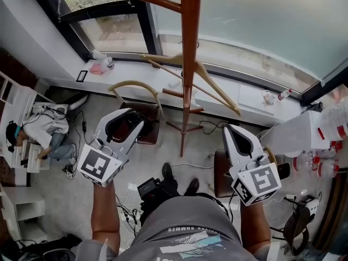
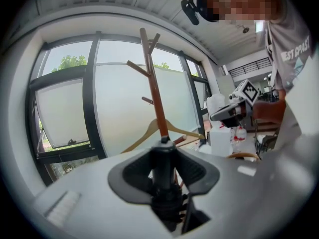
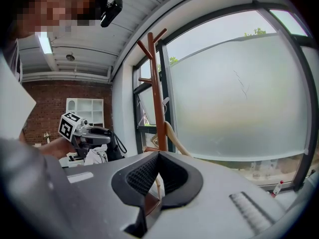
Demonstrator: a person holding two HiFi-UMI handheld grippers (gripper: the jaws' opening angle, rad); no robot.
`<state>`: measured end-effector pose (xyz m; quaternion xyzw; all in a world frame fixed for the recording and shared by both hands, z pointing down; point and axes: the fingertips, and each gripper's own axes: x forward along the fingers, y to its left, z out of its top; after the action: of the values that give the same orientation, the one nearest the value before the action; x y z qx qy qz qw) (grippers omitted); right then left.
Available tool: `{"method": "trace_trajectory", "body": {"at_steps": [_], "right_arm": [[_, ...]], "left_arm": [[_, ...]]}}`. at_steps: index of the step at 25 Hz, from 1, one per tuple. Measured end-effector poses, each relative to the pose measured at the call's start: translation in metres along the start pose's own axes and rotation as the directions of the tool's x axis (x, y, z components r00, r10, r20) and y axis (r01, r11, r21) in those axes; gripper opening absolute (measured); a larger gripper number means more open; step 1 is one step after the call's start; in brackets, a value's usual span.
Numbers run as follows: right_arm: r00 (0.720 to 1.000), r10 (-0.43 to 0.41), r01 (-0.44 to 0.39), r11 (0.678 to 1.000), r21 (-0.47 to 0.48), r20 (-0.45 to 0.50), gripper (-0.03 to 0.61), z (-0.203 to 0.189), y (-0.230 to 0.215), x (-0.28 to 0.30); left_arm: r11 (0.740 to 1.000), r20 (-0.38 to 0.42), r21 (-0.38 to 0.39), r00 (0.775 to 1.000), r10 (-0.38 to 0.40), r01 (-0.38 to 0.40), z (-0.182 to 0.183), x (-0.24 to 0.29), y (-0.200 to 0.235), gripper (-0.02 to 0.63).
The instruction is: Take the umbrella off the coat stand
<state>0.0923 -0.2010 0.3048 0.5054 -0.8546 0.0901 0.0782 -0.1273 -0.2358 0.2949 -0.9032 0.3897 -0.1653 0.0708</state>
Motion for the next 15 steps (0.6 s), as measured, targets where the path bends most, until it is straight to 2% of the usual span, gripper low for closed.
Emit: {"method": "trace_trajectory", "body": {"at_steps": [15], "right_arm": [[0.999, 0.005, -0.004, 0.999, -0.034, 0.037, 0.002, 0.022, -0.004, -0.011]], "left_arm": [[0.999, -0.003, 0.034, 1.000, -0.016, 0.016, 0.038, -0.033, -0.037, 0.146]]}}
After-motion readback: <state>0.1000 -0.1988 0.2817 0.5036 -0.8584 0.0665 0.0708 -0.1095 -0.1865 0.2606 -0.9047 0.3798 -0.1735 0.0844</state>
